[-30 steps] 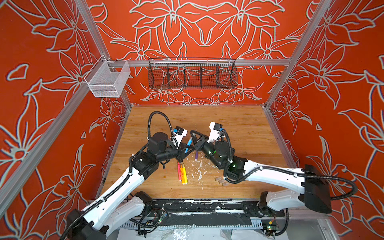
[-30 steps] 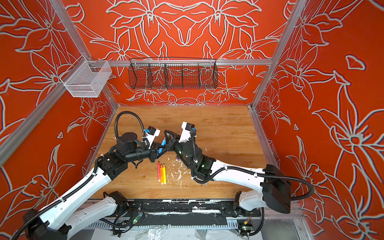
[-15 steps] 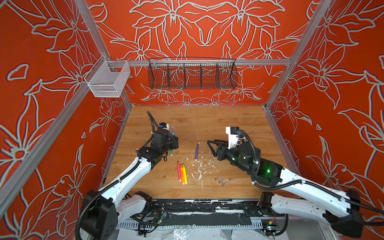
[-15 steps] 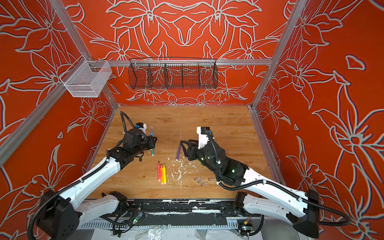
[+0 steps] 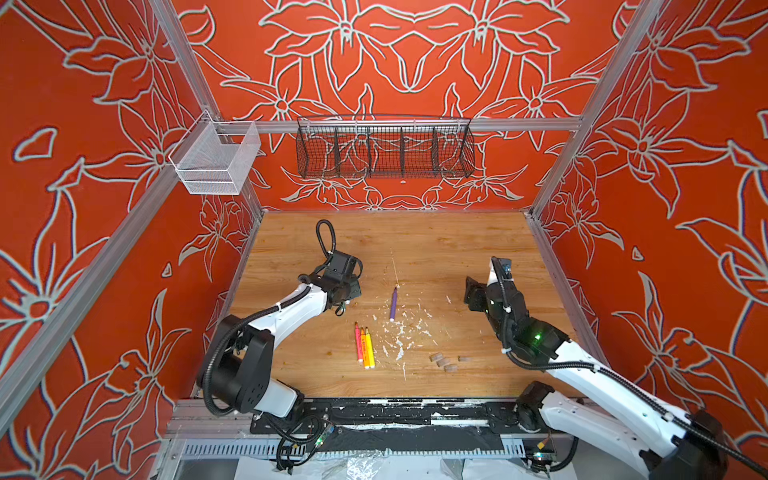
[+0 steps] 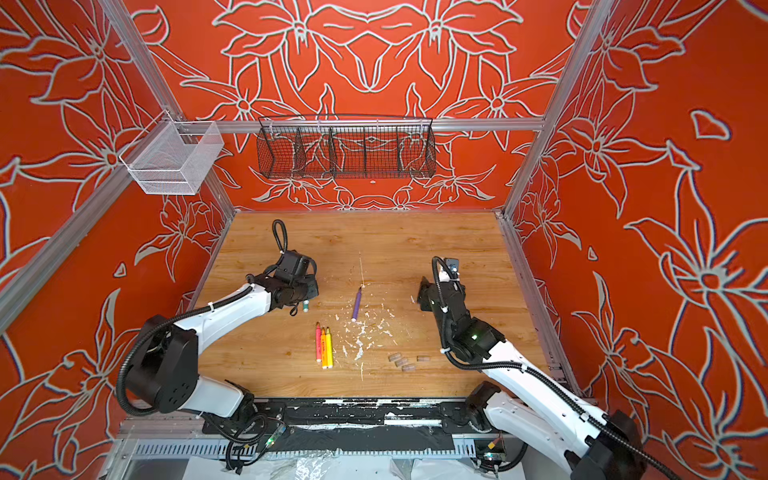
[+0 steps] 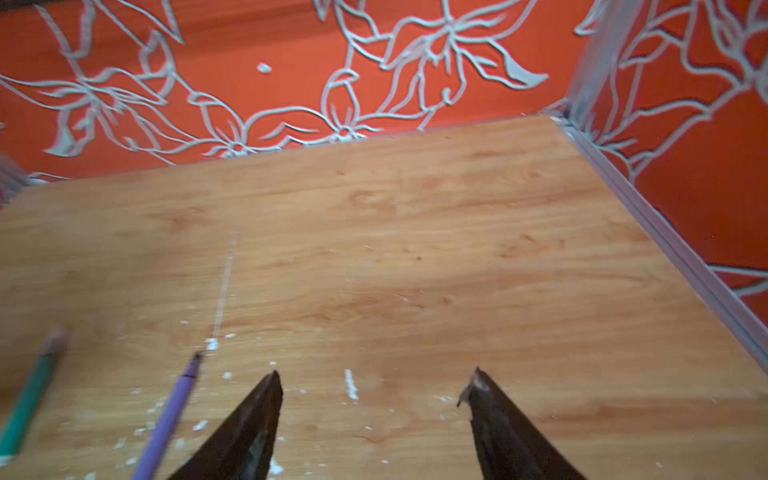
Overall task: Insert the pens into the pen caps
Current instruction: 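Lower the capped blue marker with the left gripper while the right gripper withdraws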
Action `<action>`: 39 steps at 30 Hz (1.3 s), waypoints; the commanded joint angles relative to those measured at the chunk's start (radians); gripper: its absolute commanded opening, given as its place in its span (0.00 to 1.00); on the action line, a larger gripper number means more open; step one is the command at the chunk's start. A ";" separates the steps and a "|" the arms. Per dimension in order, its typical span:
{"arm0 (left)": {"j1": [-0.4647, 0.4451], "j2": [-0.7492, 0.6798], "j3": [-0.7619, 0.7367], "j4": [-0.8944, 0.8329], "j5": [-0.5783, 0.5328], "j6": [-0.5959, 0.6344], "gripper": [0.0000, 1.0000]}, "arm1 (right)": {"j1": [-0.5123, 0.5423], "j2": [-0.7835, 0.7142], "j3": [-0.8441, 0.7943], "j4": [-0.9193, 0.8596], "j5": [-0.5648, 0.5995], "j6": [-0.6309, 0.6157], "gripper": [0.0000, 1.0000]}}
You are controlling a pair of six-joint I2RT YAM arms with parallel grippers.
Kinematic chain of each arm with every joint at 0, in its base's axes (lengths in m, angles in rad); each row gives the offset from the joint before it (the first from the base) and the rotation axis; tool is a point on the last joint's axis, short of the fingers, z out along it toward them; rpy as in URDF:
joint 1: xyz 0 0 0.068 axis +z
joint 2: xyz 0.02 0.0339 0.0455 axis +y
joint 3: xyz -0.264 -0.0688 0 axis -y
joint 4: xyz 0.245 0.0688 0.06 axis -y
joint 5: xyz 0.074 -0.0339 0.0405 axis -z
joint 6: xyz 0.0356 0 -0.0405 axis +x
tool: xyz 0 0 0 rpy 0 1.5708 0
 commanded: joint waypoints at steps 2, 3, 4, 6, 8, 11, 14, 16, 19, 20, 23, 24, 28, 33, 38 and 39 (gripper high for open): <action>-0.004 0.068 0.060 -0.119 -0.019 -0.026 0.00 | -0.101 0.042 -0.090 0.115 0.062 -0.001 0.72; -0.004 0.075 0.070 -0.136 -0.025 -0.029 0.00 | -0.118 0.069 -0.113 0.145 0.079 -0.001 0.71; -0.004 0.082 0.074 -0.143 -0.031 -0.033 0.00 | -0.130 0.099 -0.130 0.172 0.102 0.010 0.70; -0.002 0.093 0.077 -0.151 -0.032 -0.036 0.00 | -0.149 0.137 -0.107 0.142 0.087 0.038 0.66; -0.004 0.111 0.087 -0.159 -0.022 -0.037 0.00 | -0.150 0.155 -0.089 0.137 0.069 0.020 0.65; -0.003 0.153 0.106 -0.172 -0.003 -0.043 0.00 | -0.151 0.162 -0.108 0.176 0.072 0.024 0.65; -0.004 0.196 0.120 -0.180 0.003 -0.059 0.00 | -0.152 0.159 -0.119 0.193 0.077 0.030 0.65; -0.004 0.224 0.138 -0.196 0.008 -0.063 0.00 | -0.151 0.156 -0.123 0.197 0.073 0.031 0.65; -0.004 0.264 0.174 -0.226 0.020 -0.055 0.00 | -0.151 0.157 -0.125 0.200 0.072 0.031 0.65; -0.003 0.276 0.185 -0.236 0.020 -0.053 0.00 | -0.151 0.158 -0.125 0.200 0.069 0.031 0.65; -0.004 0.302 0.201 -0.252 0.019 -0.054 0.00 | -0.151 0.162 -0.123 0.200 0.067 0.031 0.65; -0.004 0.309 0.205 -0.255 0.023 -0.052 0.00 | -0.151 0.163 -0.124 0.200 0.065 0.031 0.65; -0.004 0.329 0.221 -0.263 0.030 -0.042 0.05 | -0.151 0.168 -0.122 0.201 0.060 0.028 0.65; -0.004 0.330 0.224 -0.269 0.020 -0.038 0.10 | -0.151 0.175 -0.116 0.198 0.058 0.028 0.65; -0.004 0.324 0.228 -0.280 0.000 -0.035 0.15 | -0.151 0.179 -0.113 0.197 0.055 0.027 0.65; -0.004 0.320 0.228 -0.284 -0.009 -0.037 0.15 | -0.151 0.180 -0.113 0.197 0.054 0.027 0.65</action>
